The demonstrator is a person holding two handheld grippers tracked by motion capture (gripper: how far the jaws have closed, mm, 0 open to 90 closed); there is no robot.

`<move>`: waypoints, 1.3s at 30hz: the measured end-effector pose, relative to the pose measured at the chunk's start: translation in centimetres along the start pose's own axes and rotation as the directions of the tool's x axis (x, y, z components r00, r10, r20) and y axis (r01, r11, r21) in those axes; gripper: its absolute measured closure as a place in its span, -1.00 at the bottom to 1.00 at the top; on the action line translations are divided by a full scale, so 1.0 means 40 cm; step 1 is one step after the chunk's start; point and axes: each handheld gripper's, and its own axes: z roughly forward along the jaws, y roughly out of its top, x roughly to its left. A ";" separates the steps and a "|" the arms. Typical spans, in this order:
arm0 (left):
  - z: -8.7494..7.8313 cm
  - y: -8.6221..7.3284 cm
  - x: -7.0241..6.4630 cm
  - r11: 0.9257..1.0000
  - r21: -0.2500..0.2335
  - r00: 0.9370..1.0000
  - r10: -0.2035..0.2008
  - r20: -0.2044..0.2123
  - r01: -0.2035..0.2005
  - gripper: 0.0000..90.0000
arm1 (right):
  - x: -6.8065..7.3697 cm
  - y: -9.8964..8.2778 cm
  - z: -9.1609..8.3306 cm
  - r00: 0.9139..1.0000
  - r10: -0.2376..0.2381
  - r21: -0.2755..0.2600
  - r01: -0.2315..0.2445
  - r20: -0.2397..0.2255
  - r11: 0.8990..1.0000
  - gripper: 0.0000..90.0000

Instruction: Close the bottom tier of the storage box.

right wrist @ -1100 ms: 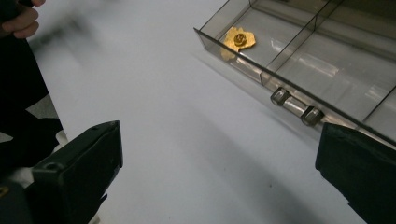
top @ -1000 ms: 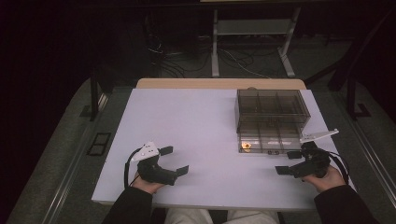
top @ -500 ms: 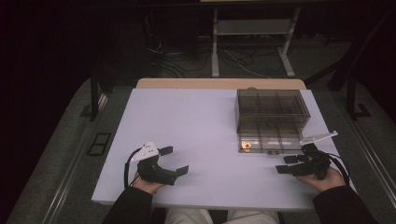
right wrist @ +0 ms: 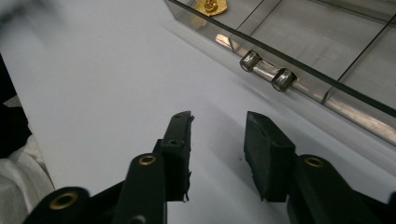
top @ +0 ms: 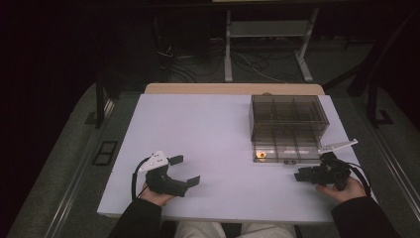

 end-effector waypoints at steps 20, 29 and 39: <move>0.000 0.000 0.001 1.000 0.000 1.000 0.005 0.001 -0.005 -1.00 | -0.018 0.019 0.038 0.999 0.008 0.035 -0.010 0.037 0.999 0.98; 0.001 0.000 0.000 1.000 0.000 1.000 0.001 0.000 -0.001 -1.00 | -0.028 0.037 0.048 0.999 0.023 0.032 -0.024 0.042 0.999 0.98; 0.000 0.000 0.000 1.000 0.000 1.000 0.001 0.000 -0.001 -1.00 | -0.031 0.057 0.073 0.999 0.024 0.047 -0.026 0.045 0.999 0.98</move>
